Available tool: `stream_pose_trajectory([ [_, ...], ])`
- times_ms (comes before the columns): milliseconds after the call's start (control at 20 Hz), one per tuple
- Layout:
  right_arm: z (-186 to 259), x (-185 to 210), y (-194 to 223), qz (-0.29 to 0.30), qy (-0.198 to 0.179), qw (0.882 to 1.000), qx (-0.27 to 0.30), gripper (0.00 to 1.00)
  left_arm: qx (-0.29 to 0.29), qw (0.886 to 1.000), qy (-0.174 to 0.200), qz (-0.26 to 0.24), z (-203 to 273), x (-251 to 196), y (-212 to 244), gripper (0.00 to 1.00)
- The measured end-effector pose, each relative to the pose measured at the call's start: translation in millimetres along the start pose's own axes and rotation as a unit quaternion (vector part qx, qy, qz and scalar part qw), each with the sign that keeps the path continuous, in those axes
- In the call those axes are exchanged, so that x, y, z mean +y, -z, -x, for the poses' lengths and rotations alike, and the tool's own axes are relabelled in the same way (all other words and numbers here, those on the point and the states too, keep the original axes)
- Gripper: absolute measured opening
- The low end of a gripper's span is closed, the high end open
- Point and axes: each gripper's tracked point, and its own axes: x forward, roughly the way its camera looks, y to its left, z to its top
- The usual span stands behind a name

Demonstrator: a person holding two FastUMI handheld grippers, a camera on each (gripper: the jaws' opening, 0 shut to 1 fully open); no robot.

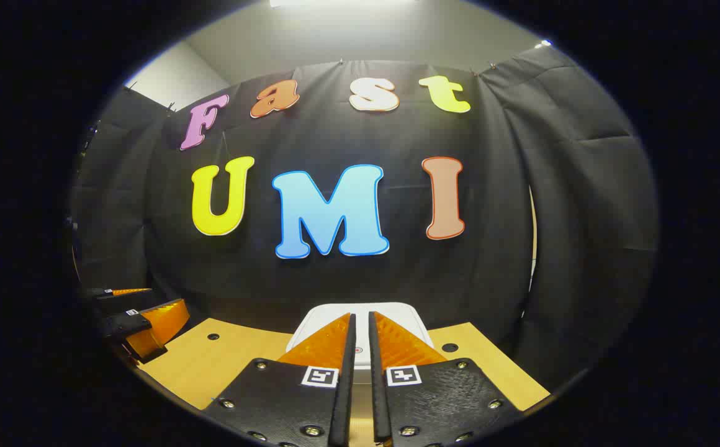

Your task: Press the lid of the desktop garbage bin to open it, pick up the crumpled paper on the desktop and throw it into the bin, then pick up the pop can on the desktop and drop it into the bin, and finally close the garbage bin lid.

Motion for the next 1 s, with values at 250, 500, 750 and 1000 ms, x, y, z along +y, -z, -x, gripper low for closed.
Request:
stream_pose_trajectory([
  [250,-8,16,8,0.006,-0.035,0.999,0.019,0.14,-0.009,1.000,0.007,-0.006,-8,-14,-6,0.96],
  [500,-14,21,12,0.022,-0.041,0.999,0.027,0.14,-0.013,1.000,-0.007,-0.005,-6,-13,-8,0.94],
  [750,-28,11,12,0.012,-0.032,0.999,0.022,0.02,-0.013,1.000,-0.014,-0.009,-10,-10,-9,0.94],
  [1000,-48,13,26,0.022,-0.038,0.998,0.035,0.00,-0.014,1.000,-0.012,-0.013,-13,-11,-9,0.94],
])
